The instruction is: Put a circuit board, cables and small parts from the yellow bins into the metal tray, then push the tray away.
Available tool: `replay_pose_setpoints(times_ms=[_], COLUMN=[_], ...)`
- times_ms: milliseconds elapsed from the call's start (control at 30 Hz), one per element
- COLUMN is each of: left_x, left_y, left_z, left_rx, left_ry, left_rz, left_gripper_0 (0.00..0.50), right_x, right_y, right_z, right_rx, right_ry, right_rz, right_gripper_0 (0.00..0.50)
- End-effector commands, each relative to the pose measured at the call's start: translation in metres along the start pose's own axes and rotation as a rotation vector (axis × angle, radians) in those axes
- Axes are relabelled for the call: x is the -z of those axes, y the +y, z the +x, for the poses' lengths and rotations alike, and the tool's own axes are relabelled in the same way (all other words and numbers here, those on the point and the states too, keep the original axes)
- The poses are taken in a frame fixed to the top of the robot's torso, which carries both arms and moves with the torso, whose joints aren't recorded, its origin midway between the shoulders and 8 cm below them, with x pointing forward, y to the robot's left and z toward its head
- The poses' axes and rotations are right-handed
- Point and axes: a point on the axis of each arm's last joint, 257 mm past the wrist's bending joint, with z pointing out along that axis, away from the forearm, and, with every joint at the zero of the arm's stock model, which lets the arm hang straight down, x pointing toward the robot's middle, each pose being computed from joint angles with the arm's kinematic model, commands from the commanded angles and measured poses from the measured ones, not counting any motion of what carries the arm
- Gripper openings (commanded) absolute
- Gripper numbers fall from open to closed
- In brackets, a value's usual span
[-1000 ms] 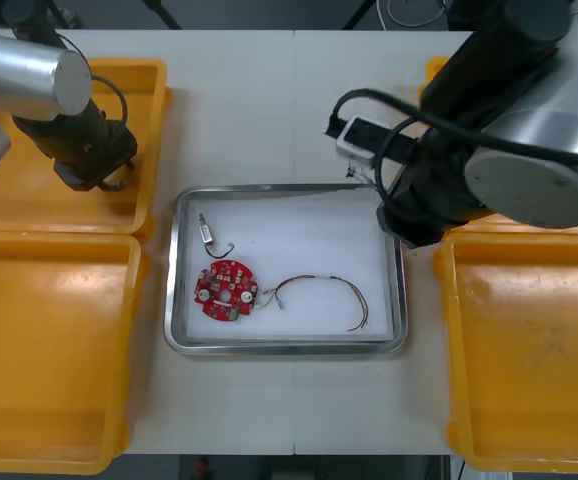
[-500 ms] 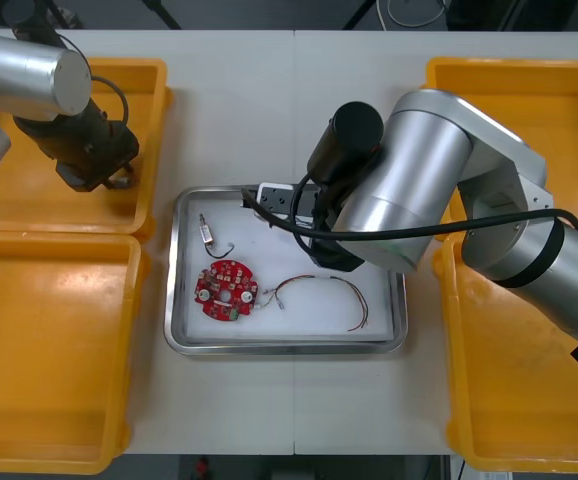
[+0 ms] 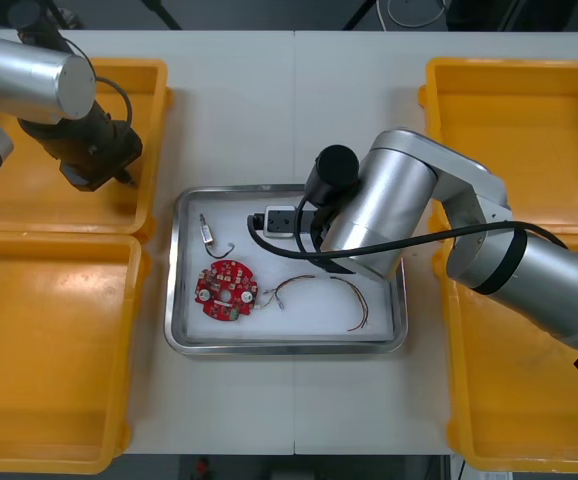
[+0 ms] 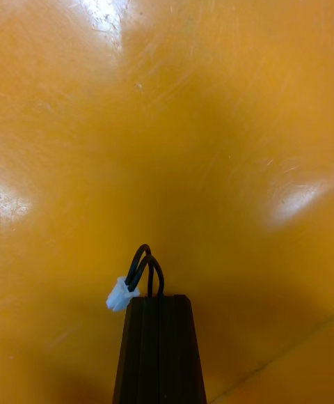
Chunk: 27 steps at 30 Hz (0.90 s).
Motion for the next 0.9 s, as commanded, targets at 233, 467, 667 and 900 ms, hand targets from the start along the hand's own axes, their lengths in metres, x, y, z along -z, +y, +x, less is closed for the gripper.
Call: replay_pose_setpoints(times_ms=[233, 467, 667, 900], left_x=[0.011, 0.037, 0.059, 0.093], left_y=[0.004, 0.008, 0.014, 0.02], left_z=[-0.015, -0.036, -0.055, -0.074], left_rx=[0.02, 0.001, -0.039, -0.085], left_ry=[0.013, 0.017, -0.002, -0.019], left_rz=[0.042, 0.067, 0.073, 0.072], left_gripper_0=[0.0, 0.0, 0.0, 0.0], right_x=[-0.003, 0.009, 0.037, 0.081], right_y=[-0.001, -0.003, -0.005, -0.01], right_z=[-0.022, -0.026, -0.023, -0.003], right_rx=[0.038, 0.023, -0.011, -0.1], right_ry=[-0.018, -0.025, 0.014, 0.069], right_rz=[0.008, 0.013, -0.006, -0.05], right_gripper_0=[0.395, 0.5, 0.5, 0.5])
